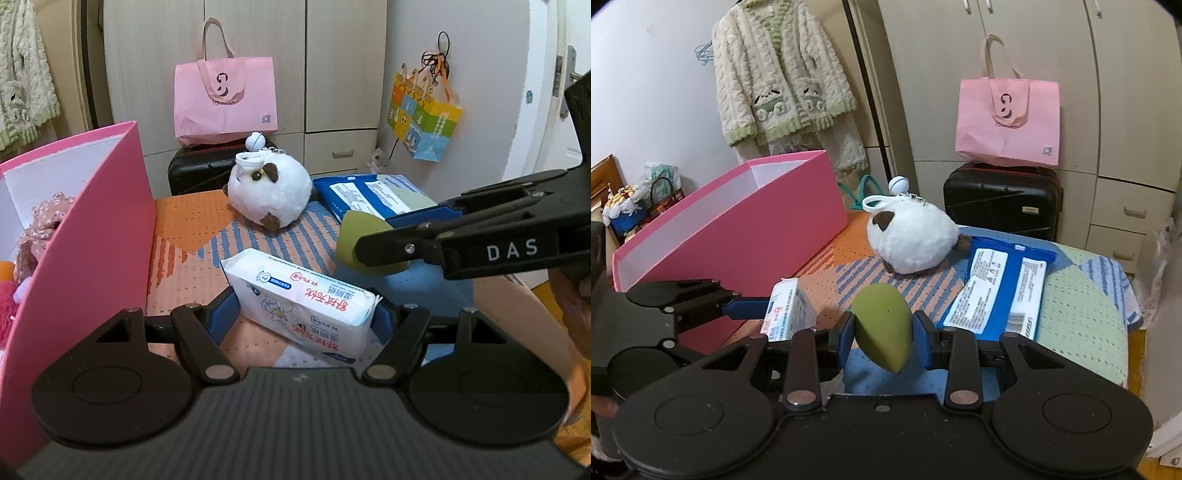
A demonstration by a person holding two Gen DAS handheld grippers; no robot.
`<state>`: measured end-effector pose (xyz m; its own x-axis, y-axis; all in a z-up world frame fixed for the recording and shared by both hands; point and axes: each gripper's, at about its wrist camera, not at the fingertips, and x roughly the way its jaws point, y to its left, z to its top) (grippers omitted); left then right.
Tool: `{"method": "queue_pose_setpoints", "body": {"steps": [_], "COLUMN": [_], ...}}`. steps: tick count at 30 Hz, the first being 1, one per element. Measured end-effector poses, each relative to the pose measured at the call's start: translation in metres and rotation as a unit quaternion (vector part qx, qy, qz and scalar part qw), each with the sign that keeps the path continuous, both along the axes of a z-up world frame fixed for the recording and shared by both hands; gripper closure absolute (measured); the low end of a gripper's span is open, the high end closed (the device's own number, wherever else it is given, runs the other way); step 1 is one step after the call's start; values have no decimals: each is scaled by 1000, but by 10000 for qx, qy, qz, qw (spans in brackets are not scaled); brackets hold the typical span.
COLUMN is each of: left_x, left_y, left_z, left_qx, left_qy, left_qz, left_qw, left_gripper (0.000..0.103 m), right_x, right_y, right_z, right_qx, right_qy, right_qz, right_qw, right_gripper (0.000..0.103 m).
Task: Organize soft objects
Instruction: 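Lift and carry the wipes pack and green sponge over the pink box with both grippers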
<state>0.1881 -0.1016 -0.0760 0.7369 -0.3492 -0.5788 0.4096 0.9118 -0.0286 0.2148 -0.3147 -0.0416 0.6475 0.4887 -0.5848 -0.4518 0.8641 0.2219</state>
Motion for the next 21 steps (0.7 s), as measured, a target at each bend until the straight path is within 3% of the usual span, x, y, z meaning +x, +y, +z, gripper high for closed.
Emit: {"method": "queue_pose_setpoints", "body": {"steps": [14, 21], "left_x": [-46, -65], "left_y": [15, 27], "left_z": [10, 12], "left_qx": [-94, -129], "left_qy": [-64, 108], "left_qz": [-403, -676], "left_qw": [9991, 9976], "left_gripper": [31, 31], "right_x": [-48, -72], "right_y": [-4, 3], "right_z": [0, -3], "right_qx": [-95, -300], "right_qy": [-44, 86], "right_qz": [-413, -488], "right_qw": [9991, 9983], "right_gripper": [63, 63]}}
